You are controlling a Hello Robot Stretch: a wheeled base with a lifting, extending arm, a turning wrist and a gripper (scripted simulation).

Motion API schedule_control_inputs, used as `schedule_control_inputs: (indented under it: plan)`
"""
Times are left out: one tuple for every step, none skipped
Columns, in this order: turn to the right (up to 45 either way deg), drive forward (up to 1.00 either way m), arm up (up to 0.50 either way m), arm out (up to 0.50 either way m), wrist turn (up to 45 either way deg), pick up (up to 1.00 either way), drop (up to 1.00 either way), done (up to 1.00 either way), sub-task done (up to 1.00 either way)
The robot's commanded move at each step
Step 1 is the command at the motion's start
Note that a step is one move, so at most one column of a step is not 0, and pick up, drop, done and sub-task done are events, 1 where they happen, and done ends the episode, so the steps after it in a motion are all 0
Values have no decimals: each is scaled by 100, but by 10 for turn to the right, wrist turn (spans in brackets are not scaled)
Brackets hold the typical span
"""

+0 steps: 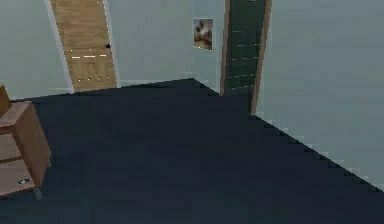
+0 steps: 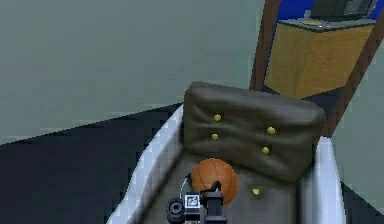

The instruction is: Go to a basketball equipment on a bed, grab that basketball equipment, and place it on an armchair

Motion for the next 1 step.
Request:
schedule_control_inputs:
  plan:
    - [0,0,0,0,0,0,0,100,0]
